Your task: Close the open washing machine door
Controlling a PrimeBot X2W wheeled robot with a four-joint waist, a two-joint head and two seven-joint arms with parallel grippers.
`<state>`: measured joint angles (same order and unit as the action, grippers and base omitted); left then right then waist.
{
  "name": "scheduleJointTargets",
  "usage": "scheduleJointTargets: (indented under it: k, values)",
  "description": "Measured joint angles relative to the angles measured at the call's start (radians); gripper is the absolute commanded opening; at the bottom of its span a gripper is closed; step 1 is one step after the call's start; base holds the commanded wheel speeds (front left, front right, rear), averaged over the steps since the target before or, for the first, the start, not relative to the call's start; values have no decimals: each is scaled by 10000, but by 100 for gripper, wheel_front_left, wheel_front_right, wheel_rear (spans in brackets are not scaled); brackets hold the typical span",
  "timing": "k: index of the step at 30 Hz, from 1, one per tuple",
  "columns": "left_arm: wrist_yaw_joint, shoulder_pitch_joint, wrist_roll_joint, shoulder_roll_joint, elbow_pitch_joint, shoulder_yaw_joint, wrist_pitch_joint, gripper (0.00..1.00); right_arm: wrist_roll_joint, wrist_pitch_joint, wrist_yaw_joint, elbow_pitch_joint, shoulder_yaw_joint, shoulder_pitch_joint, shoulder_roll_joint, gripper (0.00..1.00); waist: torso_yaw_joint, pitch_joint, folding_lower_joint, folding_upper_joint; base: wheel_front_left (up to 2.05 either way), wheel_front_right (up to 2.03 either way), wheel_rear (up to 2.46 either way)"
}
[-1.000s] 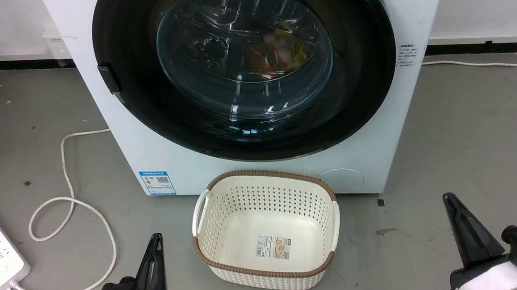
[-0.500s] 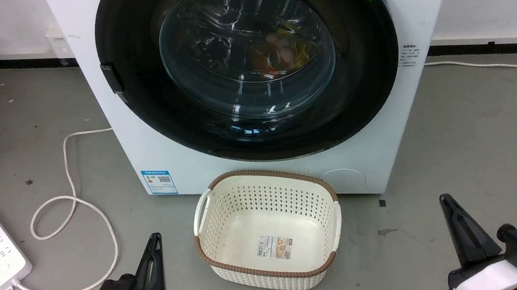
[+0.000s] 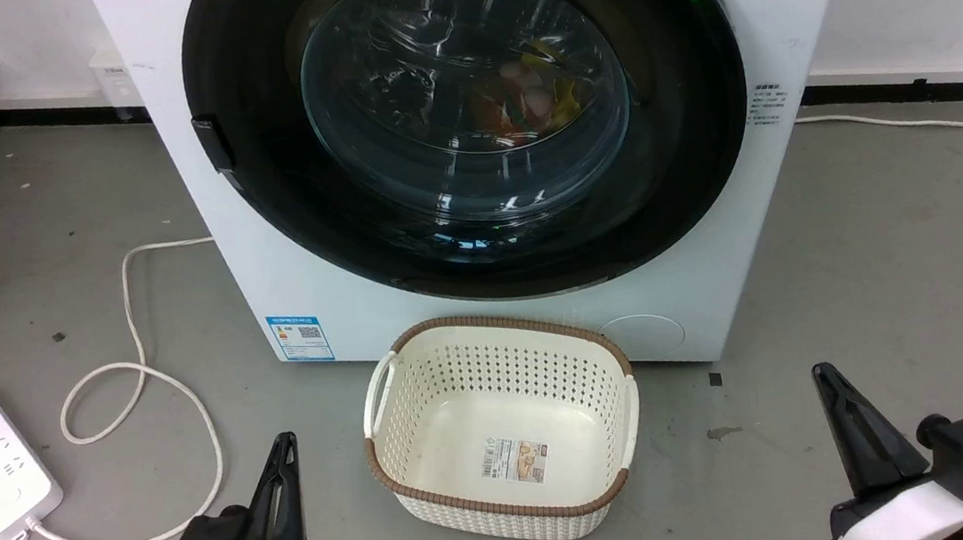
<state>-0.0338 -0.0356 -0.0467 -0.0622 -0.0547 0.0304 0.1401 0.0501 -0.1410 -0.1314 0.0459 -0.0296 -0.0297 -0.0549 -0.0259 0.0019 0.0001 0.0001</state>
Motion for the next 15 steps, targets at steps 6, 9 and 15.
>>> scheduleJointTargets:
  k: [6,9,15]
  values:
    - [46,46,19,17,35,-31,-134,0,-69,140,0,-35,21,30,0,0,23,-2,0,0,0,0,0]
    - [46,91,27,23,54,-38,-186,0,-69,178,0,-52,29,31,0,0,35,-3,0,-1,0,0,0]
    - [59,106,71,35,109,-69,-313,0,-142,330,0,-98,50,33,0,0,58,-4,0,0,0,0,0]
